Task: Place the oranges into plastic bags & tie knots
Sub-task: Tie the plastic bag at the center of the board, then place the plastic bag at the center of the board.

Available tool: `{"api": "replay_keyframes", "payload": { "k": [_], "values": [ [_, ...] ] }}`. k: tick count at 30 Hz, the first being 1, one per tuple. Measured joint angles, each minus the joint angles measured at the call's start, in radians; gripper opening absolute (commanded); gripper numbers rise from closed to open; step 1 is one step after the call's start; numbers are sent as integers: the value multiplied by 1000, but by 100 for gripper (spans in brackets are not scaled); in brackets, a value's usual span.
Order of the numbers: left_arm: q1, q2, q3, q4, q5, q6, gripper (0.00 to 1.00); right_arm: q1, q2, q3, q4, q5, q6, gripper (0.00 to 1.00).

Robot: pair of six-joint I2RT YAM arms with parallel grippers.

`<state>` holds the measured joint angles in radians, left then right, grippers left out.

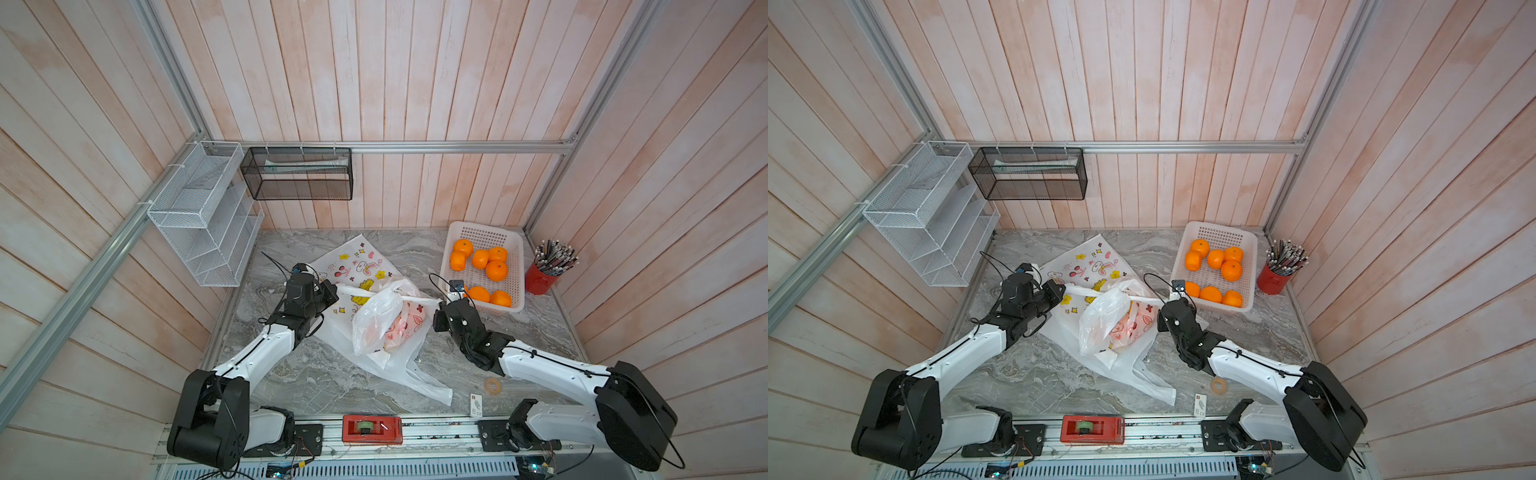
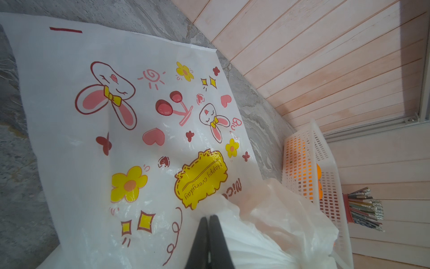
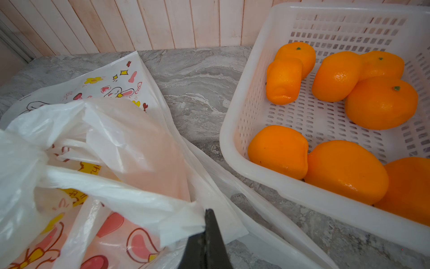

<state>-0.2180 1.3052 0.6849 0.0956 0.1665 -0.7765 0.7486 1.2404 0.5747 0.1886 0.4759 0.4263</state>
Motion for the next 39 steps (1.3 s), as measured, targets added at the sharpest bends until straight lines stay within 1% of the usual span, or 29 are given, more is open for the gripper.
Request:
{"api": "replay_keyframes", "payload": {
  "k": [5, 11, 13, 17, 22, 25, 31, 36, 39],
  "values": [
    [3, 0, 0, 10, 0, 9, 0, -23, -5, 3, -1, -31, -1, 0],
    [18, -2, 25, 13, 17, 21, 0, -47, -89, 5, 40, -97, -80, 0],
    [19, -2, 69, -2, 29, 29, 0, -69, -99, 42, 31, -110, -109, 0],
    [21, -3, 209, -11, 60, 48, 0, -141, -96, 154, 18, -151, -165, 0],
    [20, 26, 357, -6, 113, 61, 0, -240, -52, 275, 37, -211, -229, 0],
    [16, 89, 425, 2, 135, 67, 0, -306, 6, 341, 58, -264, -261, 0],
    [5, 306, 607, 10, 167, 89, 0, -434, 190, 515, 83, -371, -297, 0],
    [-29, 473, 741, 25, 162, 107, 0, -524, 342, 640, 89, -433, -297, 0],
    [-50, 558, 813, 30, 139, 121, 0, -563, 425, 701, 88, -461, -296, 0]
  ]
}}
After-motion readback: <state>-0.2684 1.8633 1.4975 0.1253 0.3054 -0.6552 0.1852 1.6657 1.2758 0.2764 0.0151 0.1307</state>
